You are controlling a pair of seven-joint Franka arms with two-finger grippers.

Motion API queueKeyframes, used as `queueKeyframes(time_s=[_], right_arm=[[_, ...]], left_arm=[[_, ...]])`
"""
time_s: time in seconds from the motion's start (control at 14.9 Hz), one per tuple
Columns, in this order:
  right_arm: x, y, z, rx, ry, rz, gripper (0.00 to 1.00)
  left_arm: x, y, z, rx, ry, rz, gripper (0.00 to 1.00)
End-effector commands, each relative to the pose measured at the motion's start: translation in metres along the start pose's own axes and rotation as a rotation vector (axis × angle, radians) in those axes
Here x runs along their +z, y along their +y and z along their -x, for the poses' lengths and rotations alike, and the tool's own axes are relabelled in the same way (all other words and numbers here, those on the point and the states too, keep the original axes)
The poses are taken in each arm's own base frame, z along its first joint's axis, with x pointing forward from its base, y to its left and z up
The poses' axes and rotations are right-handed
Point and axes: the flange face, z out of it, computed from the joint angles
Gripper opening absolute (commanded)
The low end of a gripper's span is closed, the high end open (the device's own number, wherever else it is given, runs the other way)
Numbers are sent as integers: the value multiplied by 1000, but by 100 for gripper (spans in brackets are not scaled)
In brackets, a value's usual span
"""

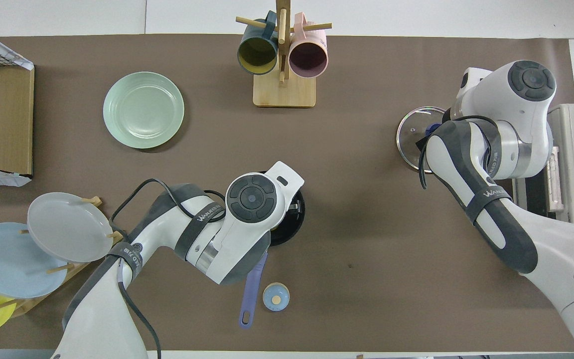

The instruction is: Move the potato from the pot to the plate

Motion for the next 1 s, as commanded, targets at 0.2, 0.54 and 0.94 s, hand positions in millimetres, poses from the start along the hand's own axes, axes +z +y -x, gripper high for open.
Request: queueKeyframes(time_s=[0.2, 0.54, 0.94], right_arm=[[-90, -4, 1, 106, -47, -94, 100], [-176, -5, 19, 201, -93, -112, 100], [-240, 6, 68, 374, -113, -117, 100]], left_arm=[[4, -2, 5, -2, 14, 8, 100], [3, -2, 5, -1, 14, 7, 61], [2, -3, 4, -2, 13, 7, 33]])
